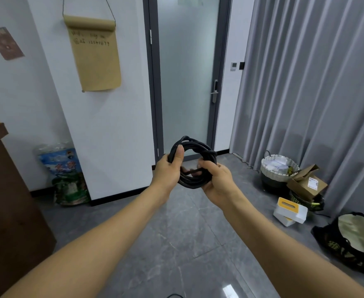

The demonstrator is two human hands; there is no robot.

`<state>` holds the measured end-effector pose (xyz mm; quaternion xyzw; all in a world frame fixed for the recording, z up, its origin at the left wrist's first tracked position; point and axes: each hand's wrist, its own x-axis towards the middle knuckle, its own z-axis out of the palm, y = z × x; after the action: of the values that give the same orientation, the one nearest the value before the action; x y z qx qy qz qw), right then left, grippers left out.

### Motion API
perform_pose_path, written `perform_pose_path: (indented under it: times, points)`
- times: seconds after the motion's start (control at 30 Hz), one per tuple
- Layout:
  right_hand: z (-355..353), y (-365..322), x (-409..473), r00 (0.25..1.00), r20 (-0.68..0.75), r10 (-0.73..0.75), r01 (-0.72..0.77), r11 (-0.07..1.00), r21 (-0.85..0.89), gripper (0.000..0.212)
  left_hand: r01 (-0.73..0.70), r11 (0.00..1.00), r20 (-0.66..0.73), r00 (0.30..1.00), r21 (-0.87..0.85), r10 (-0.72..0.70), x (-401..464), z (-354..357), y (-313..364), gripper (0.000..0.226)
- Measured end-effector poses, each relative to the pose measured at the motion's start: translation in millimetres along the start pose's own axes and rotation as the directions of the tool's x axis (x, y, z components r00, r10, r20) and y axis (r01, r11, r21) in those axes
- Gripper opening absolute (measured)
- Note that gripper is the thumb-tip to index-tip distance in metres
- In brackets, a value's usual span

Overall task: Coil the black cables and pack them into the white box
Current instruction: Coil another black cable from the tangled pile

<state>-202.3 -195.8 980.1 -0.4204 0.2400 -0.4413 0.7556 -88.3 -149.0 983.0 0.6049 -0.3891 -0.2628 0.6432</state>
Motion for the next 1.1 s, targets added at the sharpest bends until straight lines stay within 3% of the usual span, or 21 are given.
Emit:
perform_pose_path:
  times: [0.1, 0.2, 0.3, 0.37, 0.5, 0.67, 0.77, 0.9, 1.0, 1.1]
  points:
    - [-0.4, 2.1, 2.1, 0.999, 0.025, 0.048, -0.048, 0.999, -0.010, 0.014, -0.048, 0.997, -0.030, 0.998, 0.062, 0.050, 2.8, -1.5, -1.8, 0.046]
    - [1.8, -2.2, 4.1, 0.994, -0.007, 0.108, -0.106, 0.965, -0.238, 0.008, -0.086, 0.986, -0.100, 0.990, 0.143, 0.100, 8.1, -5.8, -9.3, 0.047]
    - [4.7, -11.8, 4.0, 0.976, -0.210, -0.053, -0.067, 0.848, -0.525, 0.016, -0.135, 0.966, -0.187, 0.966, 0.222, 0.178, 16.5, -15.4, -19.9, 0.041]
    - [7.5, -16.3, 0.6, 0.952, -0.267, -0.152, -0.041, 0.798, -0.601, 0.022, -0.162, 0.954, -0.234, 0.947, 0.251, 0.222, 19.5, -19.7, -21.8, 0.041]
    - [37.7, -10.5, -9.1, 0.983, -0.159, 0.095, -0.164, 0.845, -0.508, 0.016, -0.262, 0.920, -0.254, 0.906, 0.293, 0.339, 16.4, -18.3, -17.4, 0.037]
    - [59.9, -4.2, 3.4, 0.933, -0.297, 0.202, -0.312, 0.866, -0.391, 0.008, -0.409, 0.854, -0.139, 0.872, 0.321, 0.470, 3.1, -18.6, -11.8, 0.037]
    - [68.8, -2.9, 3.3, 0.892, -0.367, 0.264, -0.388, 0.865, -0.319, 0.019, -0.422, 0.851, -0.100, 0.876, 0.312, 0.471, 1.4, -23.0, -11.5, 0.047]
    - [74.4, 3.1, -0.7, 0.927, -0.310, 0.210, -0.312, 0.890, -0.331, 0.021, -0.381, 0.860, -0.046, 0.906, 0.340, 0.420, 12.6, -35.3, -17.0, 0.057]
    - [70.2, 10.6, -4.9, 0.954, -0.230, 0.192, -0.257, 0.917, -0.304, 0.010, -0.356, 0.836, -0.073, 0.904, 0.417, 0.422, 24.2, -47.7, -24.7, 0.066]
    - [66.8, 15.1, -8.9, 0.977, -0.139, 0.159, -0.194, 0.936, -0.293, 0.015, -0.335, 0.841, -0.101, 0.906, 0.426, 0.412, 22.7, -52.5, -24.2, 0.075]
